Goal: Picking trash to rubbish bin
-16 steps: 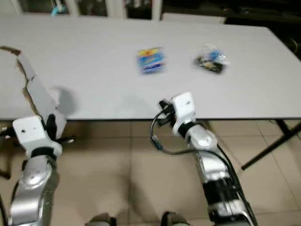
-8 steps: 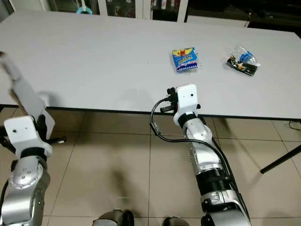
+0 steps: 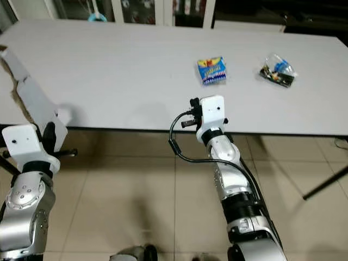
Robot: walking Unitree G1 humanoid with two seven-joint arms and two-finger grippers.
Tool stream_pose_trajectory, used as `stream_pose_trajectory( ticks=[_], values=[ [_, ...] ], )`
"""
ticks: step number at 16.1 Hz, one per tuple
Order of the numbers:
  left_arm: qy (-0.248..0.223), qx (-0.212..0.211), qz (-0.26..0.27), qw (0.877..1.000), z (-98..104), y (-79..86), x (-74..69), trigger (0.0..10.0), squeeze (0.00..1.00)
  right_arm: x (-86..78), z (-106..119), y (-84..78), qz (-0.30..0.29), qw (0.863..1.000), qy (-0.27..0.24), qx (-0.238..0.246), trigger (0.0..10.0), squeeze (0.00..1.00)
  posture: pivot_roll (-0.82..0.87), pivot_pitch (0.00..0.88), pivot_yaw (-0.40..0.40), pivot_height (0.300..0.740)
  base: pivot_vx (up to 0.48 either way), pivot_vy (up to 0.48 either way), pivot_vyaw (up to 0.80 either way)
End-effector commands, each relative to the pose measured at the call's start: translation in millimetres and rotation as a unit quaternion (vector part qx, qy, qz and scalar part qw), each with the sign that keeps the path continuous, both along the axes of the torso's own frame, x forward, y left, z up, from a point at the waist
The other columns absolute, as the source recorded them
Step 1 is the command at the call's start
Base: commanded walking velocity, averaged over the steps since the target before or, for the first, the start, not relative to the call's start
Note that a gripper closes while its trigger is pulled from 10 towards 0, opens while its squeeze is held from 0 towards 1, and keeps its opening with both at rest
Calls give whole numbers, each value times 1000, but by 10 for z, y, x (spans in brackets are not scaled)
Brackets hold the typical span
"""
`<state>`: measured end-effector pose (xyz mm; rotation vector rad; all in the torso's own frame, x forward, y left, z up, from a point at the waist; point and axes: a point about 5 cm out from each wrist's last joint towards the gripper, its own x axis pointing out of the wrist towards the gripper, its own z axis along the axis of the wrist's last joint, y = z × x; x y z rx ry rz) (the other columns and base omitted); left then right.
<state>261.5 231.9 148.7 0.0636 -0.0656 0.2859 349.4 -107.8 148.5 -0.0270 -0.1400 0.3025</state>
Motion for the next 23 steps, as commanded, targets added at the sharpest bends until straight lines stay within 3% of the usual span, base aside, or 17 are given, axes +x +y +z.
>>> stream_pose_trajectory(
  ticks=[1, 11, 12, 13, 19, 23],
  values=[
    [6, 0, -11, 1000, -11, -29, 6, 10000, 0, 8, 34, -39, -8, 1000, -10, -4, 10000, 0, 39, 86, 14, 740, 461, 0, 0],
    [18, 4, -25, 1000, -29, -38, 24, 10000, 0, -10, 56, -39, -17, 1000, -24, 0, 10000, 0, 30, 99, 30, 740, 464, 0, 0],
    [19, 4, -26, 999, -35, -43, 24, 10000, 0, -7, 58, -42, -19, 1000, -24, 0, 10000, 220, 31, 99, 31, 740, 472, 0, 0],
    [20, 4, -27, 999, -39, -46, 25, 10000, 0, -6, 61, -43, -21, 999, -26, 1, 10000, 1000, 31, 99, 31, 740, 469, 0, 0],
    [30, 5, -26, 999, -64, -46, 14, 10000, 0, -17, 46, -53, -26, 999, -26, -2, 10000, 1000, 33, 104, 28, 740, 451, 0, 0],
    [36, 0, -20, 999, -99, -47, -7, 10000, 0, -10, 43, -19, -16, 1000, -22, -3, 10000, 1000, 37, 105, 16, 740, 152, 0, 0]
  ],
)
